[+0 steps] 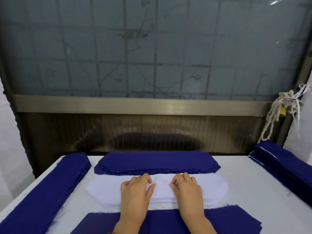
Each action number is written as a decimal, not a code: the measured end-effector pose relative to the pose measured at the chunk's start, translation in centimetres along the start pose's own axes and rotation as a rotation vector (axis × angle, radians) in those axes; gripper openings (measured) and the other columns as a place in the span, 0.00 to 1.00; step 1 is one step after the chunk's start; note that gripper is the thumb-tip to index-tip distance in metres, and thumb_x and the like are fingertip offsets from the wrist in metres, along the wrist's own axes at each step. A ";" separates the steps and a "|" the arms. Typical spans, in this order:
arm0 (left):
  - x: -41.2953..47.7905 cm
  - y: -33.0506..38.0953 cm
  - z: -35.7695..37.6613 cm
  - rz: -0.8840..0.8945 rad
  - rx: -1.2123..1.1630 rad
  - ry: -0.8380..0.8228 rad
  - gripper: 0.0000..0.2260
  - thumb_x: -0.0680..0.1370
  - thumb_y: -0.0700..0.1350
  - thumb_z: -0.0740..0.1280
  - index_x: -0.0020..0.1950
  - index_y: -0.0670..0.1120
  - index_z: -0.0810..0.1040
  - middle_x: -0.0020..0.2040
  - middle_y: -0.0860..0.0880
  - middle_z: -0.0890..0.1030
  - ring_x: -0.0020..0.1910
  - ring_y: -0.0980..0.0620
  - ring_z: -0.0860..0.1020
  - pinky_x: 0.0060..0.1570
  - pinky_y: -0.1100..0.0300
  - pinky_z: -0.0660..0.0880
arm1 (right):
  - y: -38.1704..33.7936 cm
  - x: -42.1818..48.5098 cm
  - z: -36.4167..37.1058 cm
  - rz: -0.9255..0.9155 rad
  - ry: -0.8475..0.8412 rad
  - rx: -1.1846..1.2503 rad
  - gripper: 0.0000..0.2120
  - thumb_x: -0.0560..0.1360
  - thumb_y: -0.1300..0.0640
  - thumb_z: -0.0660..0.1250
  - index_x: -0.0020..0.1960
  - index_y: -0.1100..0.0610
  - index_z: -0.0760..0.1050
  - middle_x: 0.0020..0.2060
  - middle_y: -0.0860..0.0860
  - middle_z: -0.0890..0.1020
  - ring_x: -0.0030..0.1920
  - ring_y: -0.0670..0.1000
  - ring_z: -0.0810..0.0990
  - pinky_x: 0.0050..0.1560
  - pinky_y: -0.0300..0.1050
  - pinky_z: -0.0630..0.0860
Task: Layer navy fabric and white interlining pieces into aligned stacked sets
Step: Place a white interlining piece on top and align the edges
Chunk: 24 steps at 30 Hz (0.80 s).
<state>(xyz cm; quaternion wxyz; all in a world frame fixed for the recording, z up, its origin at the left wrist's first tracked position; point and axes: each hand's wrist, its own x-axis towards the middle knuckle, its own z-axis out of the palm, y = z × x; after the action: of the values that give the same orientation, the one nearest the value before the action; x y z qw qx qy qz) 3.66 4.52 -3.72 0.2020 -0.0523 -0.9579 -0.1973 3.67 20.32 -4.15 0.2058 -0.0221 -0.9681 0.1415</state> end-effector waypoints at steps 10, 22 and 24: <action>0.5 -0.4 -0.5 -0.008 0.080 0.024 0.16 0.83 0.52 0.56 0.71 0.61 0.66 0.62 0.60 0.73 0.61 0.59 0.69 0.58 0.64 0.64 | 0.0 0.0 -0.3 -0.008 -0.003 -0.003 0.10 0.81 0.45 0.56 0.59 0.45 0.71 0.57 0.43 0.72 0.55 0.44 0.70 0.53 0.36 0.70; 0.7 -0.4 -0.7 0.011 0.096 -0.038 0.07 0.82 0.47 0.61 0.57 0.58 0.72 0.56 0.59 0.72 0.51 0.59 0.67 0.49 0.67 0.66 | -0.1 -0.1 -0.8 -0.017 -0.082 0.003 0.22 0.82 0.44 0.52 0.75 0.43 0.55 0.68 0.44 0.72 0.64 0.46 0.71 0.63 0.41 0.69; 0.5 -0.3 -0.7 0.024 0.089 -0.006 0.08 0.81 0.45 0.60 0.57 0.58 0.68 0.55 0.60 0.72 0.49 0.59 0.66 0.47 0.67 0.60 | 0.0 0.0 -0.9 -0.024 -0.094 -0.004 0.23 0.82 0.45 0.52 0.76 0.43 0.53 0.68 0.45 0.71 0.65 0.46 0.71 0.63 0.42 0.69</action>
<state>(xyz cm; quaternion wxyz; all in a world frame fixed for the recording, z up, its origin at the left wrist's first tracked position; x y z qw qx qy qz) 3.38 4.01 -3.04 0.2037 -0.0552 -0.9656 -0.1519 4.01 20.50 -3.37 0.1615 -0.0045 -0.9772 0.1378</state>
